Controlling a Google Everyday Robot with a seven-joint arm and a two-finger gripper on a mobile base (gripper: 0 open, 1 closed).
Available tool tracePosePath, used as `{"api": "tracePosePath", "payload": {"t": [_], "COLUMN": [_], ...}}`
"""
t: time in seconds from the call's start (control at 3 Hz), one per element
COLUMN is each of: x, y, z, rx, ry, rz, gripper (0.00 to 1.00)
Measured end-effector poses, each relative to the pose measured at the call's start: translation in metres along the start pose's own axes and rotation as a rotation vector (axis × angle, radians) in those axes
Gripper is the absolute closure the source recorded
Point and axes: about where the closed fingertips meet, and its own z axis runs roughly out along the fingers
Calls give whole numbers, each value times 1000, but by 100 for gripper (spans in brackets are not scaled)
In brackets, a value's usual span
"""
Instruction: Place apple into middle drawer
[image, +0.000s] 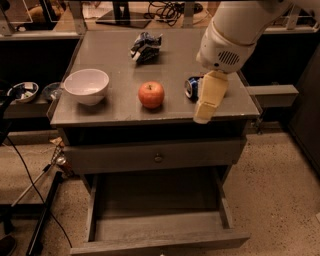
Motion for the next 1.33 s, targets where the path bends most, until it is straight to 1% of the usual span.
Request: {"api": "tracePosePath", "payload": {"t": [0.33, 0.67, 1.0, 1.33], "x": [-19, -63, -63, -80], "y": [-10, -34, -35, -53], "z": [12, 40, 40, 65], "rx": [-11, -51, -51, -70], "ry": [-13, -41, -41, -49], "rz": [-16, -73, -73, -85], "gripper": [0, 0, 0, 0]}}
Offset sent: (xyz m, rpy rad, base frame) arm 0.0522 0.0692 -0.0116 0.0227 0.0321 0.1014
